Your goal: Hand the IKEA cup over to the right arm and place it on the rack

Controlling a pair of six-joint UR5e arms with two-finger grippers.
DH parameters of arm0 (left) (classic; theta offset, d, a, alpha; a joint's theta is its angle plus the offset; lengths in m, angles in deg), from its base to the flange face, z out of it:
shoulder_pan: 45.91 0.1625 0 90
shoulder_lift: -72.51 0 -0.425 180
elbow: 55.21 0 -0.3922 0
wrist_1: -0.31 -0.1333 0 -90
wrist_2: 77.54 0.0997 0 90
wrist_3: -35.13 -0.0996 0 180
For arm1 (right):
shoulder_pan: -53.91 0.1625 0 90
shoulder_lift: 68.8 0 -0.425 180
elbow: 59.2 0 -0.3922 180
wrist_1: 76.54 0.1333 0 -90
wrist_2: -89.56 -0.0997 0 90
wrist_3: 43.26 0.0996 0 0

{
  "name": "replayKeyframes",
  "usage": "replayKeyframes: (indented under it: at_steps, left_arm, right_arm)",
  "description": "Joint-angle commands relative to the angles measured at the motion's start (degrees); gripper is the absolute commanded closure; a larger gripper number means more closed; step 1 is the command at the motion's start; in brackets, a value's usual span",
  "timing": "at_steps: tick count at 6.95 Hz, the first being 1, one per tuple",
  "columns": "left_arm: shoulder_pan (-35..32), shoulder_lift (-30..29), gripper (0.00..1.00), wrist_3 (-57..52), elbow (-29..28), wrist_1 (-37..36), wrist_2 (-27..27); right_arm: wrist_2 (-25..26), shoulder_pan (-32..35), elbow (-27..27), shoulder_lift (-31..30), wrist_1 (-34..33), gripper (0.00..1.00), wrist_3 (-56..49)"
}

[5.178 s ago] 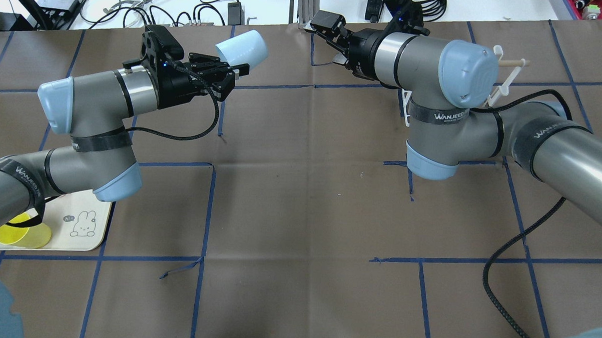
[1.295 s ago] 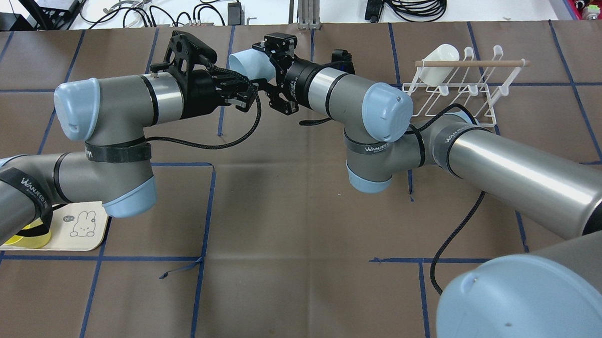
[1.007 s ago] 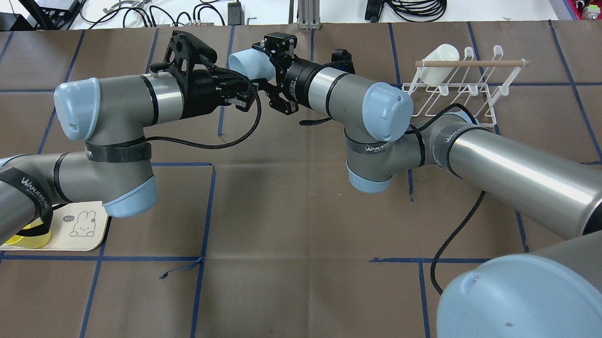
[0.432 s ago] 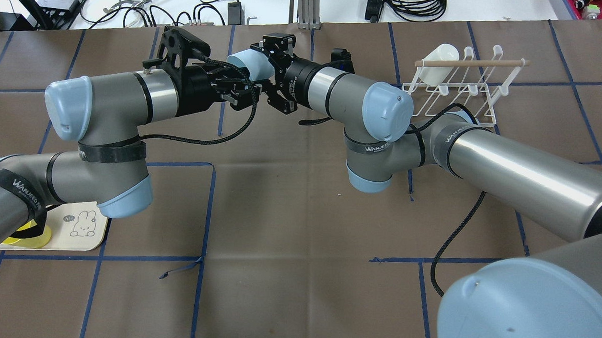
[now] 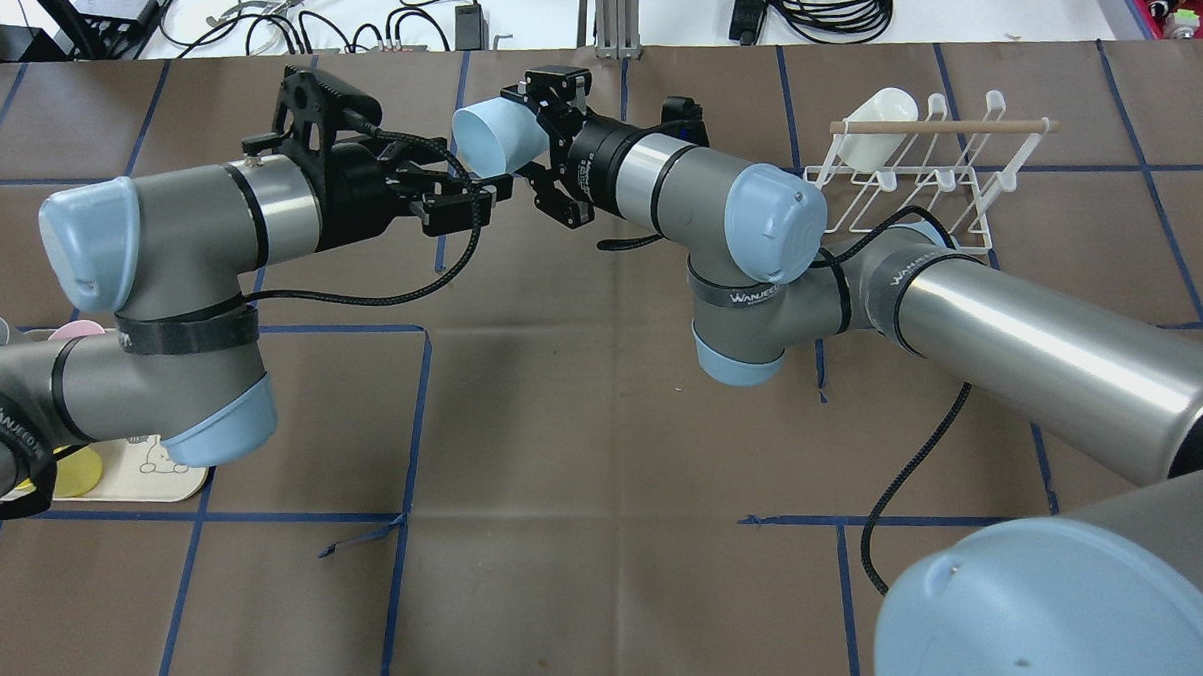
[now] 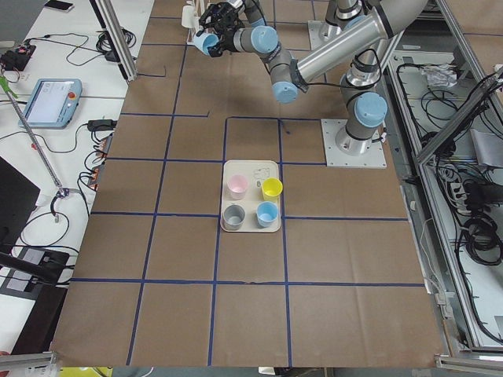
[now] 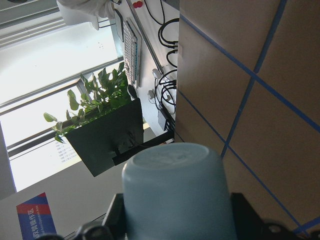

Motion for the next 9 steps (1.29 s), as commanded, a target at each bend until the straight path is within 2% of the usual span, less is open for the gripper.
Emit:
replayKeyframes:
  at_steps: [1, 2, 3, 4, 5, 6, 7, 8, 9]
  left_arm:
    - [8.5, 7.8, 0.0, -0.3, 5.5, 4.3, 0.0]
    - [12.3, 9.1, 0.0, -0.3, 4.6, 9.7, 0.1]
    - [13.1, 8.3, 0.0, 0.3, 1.4, 14.4, 2.5]
    - [13.1, 7.1, 0.0, 5.9, -4.8, 19.4, 6.8]
    - [12.7, 5.7, 0.0, 11.2, -10.9, 26.8, 7.6]
    - [10.8, 3.5, 0.0, 12.8, -14.6, 28.9, 13.5]
    - [6.6, 2.0, 0.0, 16.9, -18.8, 34.6, 20.4]
    - [2.5, -0.4, 0.0, 21.9, -25.8, 43.6, 27.9]
    - [-0.5, -2.5, 0.0, 25.6, -33.3, 55.3, 31.4]
  right_arm:
    - [0.0, -0.5, -0.1, -0.1, 0.3, 0.57, -0.2]
    - [0.0, -1.7, 0.0, -0.2, 0.4, 0.57, -0.7]
    - [-0.1, -2.8, -0.4, -0.3, 0.5, 0.57, -3.3]
    - [-0.1, -4.7, -0.5, -0.4, 0.5, 0.6, -7.3]
    - [0.1, -6.2, -0.6, -0.5, 0.5, 0.68, -15.5]
    - [0.1, -8.4, -0.6, -0.7, 0.7, 0.72, -25.4]
    - [0.3, -10.3, -0.6, -0.8, 0.8, 0.79, -37.1]
    - [1.0, -12.4, -0.7, -0.8, 0.9, 0.83, -49.3]
    - [1.4, -14.4, -0.7, -0.9, 0.9, 0.83, -60.9]
